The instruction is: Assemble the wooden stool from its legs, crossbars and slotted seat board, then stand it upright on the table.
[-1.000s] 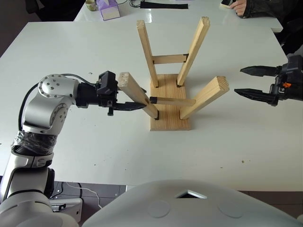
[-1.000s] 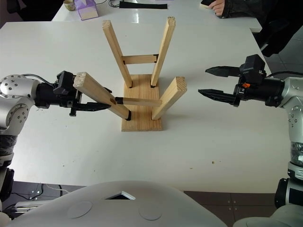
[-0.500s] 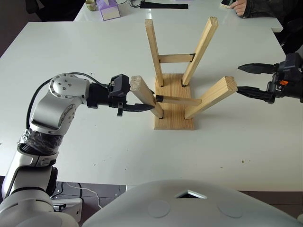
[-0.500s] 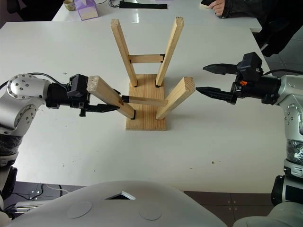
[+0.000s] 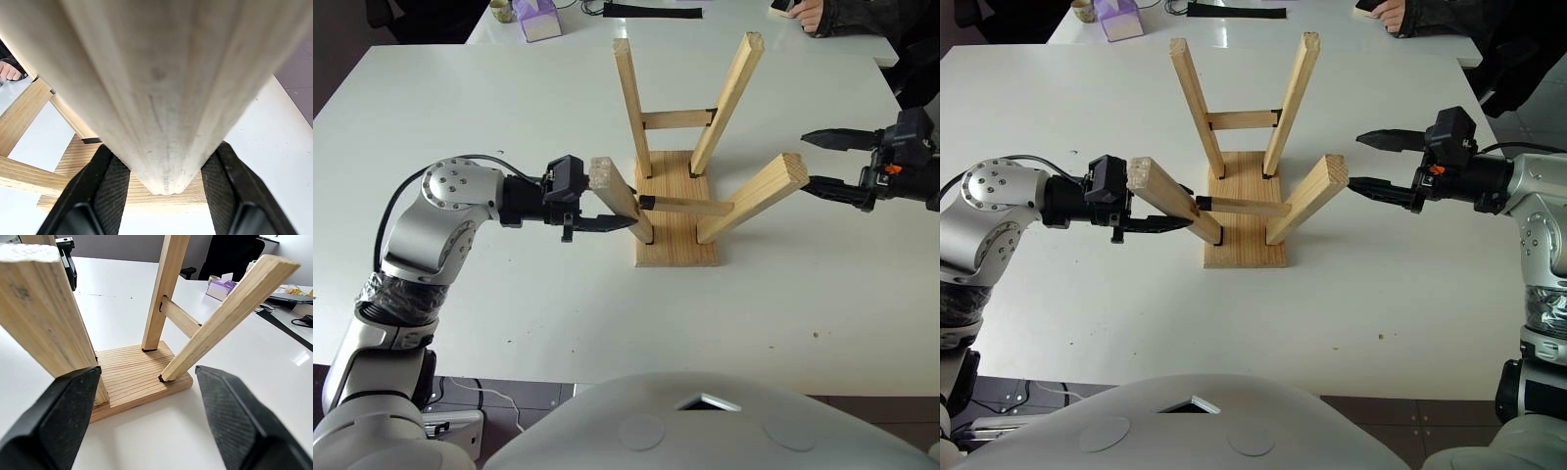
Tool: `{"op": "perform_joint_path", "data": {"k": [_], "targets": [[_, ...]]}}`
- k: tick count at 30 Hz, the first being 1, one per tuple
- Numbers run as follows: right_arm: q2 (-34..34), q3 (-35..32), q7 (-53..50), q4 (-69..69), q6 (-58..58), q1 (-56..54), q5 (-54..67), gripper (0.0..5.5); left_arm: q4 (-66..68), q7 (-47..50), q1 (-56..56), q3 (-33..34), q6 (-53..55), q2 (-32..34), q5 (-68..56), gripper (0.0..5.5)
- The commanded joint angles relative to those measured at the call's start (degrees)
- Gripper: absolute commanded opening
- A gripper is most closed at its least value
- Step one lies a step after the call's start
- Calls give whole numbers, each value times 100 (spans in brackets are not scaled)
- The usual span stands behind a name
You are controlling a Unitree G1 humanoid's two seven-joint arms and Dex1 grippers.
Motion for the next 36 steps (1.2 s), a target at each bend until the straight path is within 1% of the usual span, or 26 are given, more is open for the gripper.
{"op": "perform_joint_path", "data": {"k": [1,10,16,23,32,34,36], "targets": [[36,4,-53,-17,-36,-136,-8,355,-45,-41,309,-40,233,-6,55,205],[169,11,-243,25,-32,-235,-33,355,93,92,263,-54,145,-153,286,205],[206,18,-328,41,-29,-275,-62,355,69,82,287,-39,175,-134,295,205],[369,-52,-674,11,2,-496,1,355,71,97,262,-121,190,-129,384,205],[403,-77,-719,-41,21,-469,40,355,50,143,290,-96,221,-115,383,205],[475,-94,-865,-85,39,-505,39,355,53,149,303,-111,205,-123,404,205],[586,-120,-1308,-132,117,-733,-57,355,47,184,278,-125,229,-137,420,205]]}}
